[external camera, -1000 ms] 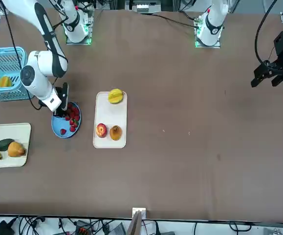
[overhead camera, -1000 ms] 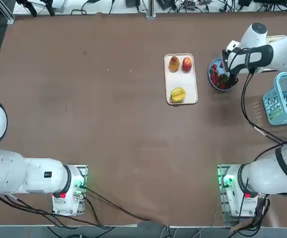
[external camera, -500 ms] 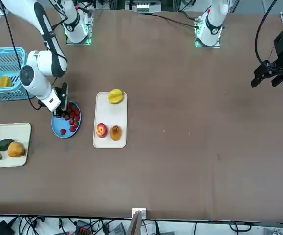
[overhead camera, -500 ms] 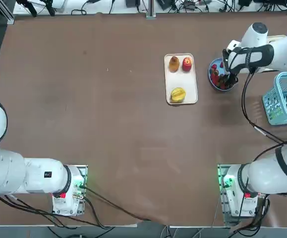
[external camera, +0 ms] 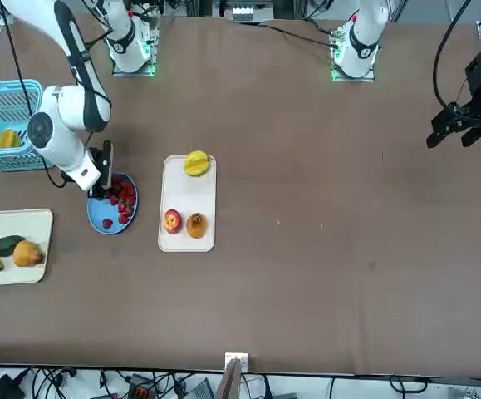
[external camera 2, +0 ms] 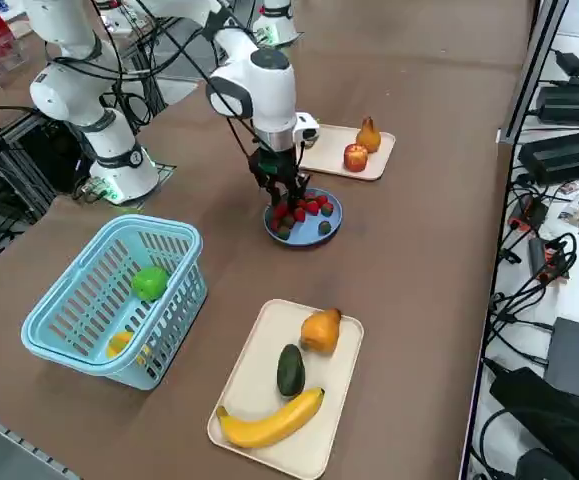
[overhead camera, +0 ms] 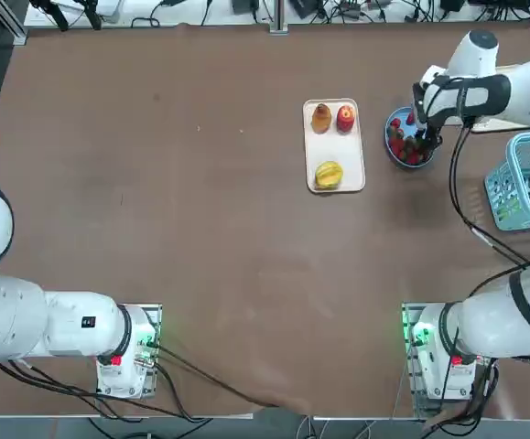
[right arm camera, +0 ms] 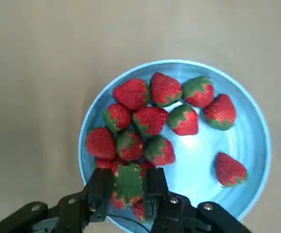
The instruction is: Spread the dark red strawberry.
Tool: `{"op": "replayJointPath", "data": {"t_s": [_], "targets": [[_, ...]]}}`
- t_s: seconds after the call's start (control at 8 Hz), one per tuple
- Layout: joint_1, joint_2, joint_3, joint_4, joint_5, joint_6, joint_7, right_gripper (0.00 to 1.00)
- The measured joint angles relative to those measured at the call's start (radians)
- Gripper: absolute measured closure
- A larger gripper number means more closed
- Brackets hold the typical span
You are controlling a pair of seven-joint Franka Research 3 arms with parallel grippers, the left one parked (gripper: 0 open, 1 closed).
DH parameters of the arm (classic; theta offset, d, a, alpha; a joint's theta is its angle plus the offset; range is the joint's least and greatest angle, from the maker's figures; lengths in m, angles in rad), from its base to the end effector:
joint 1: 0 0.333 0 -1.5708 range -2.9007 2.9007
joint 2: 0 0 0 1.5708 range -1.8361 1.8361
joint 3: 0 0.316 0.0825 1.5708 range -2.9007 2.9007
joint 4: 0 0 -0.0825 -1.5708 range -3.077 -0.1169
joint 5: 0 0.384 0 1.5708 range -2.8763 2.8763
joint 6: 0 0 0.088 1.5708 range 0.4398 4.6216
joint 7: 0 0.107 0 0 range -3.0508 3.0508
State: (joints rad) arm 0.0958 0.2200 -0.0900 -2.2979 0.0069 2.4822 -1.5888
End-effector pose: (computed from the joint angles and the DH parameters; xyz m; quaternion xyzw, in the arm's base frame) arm 0.5249 0.0025 0.2503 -0.6998 -0.7140 0.0177 0.0069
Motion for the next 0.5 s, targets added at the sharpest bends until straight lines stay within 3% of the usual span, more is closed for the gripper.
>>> {"op": "replayJointPath", "data": {"t_s": [0.5], "targets": [[-0.006,0.022,-0.005,0.120,0.000,-0.077,0.000,0.63]]}}
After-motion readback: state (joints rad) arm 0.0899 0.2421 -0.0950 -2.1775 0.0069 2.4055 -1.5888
